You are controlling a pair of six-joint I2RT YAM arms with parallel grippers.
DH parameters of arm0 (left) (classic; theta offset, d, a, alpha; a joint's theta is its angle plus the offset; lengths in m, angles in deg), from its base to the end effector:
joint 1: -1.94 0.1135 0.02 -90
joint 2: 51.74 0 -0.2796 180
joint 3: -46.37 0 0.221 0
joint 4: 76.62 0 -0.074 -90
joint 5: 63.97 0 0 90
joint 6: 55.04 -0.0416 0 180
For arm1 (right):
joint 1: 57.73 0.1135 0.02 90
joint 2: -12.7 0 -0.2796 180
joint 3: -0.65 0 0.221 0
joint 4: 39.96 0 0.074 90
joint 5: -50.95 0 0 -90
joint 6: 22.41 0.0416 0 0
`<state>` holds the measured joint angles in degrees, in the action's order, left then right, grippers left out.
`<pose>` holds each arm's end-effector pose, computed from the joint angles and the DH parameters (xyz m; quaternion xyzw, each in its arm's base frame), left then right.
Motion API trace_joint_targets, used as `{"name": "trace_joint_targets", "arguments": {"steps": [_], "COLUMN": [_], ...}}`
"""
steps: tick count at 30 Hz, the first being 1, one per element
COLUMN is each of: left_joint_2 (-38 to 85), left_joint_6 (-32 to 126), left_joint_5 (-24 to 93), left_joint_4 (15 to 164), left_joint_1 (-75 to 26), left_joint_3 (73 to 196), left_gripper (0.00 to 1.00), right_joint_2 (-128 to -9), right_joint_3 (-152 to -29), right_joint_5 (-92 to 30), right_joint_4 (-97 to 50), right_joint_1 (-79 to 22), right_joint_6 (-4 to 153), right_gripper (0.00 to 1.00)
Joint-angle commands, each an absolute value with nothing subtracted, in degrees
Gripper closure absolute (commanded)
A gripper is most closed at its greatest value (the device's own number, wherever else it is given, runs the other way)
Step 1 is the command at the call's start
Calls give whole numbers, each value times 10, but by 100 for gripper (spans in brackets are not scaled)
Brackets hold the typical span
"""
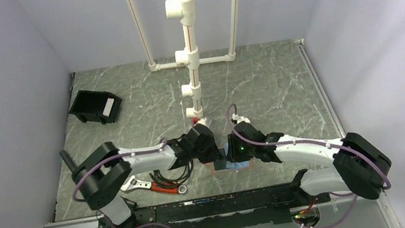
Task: Put the credit cards into the card holder
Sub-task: Open the card holder at the center of the board.
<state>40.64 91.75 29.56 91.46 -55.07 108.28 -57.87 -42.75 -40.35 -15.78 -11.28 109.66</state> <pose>0.1652 -0.2592 0.2029 0.0142 0.9145 -0.3534 0.1967 0.1356 0.1413 0.1860 -0.0323 0.9431 0.2233 0.2445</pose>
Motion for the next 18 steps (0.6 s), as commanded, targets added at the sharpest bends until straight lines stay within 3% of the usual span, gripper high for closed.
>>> {"name": "trace_joint_targets", "arguments": {"steps": [1, 5, 7, 10, 14, 18], "left_joint_2": [461, 470, 457, 435, 425, 418], "left_joint_6": [942, 956, 965, 973, 972, 973], "left_joint_5": [268, 262, 262, 262, 265, 266], "left_joint_4": [878, 840, 853, 872, 890, 897], "left_joint_1": [-546, -544, -544, -544, -544, -544], "left_joint_3": [1097, 1085, 1069, 1046, 1045, 1043], "left_gripper": [100, 100, 100, 100, 100, 100], "right_joint_2": [-554, -586, -580, -524, -436, -442], "right_joint_3": [-456, -533, -540, -518, -514, -530], "right_joint_5": [-478, -645, -663, -647, -555, -445], "right_joint_4": [-72, 167, 198, 150, 43, -13], "right_joint_1": [-115, -114, -112, -102, -81, -80], "right_joint_6": [1113, 1206, 1224, 1189, 1075, 1041], "right_gripper": [64, 55, 53, 49, 36, 32]}}
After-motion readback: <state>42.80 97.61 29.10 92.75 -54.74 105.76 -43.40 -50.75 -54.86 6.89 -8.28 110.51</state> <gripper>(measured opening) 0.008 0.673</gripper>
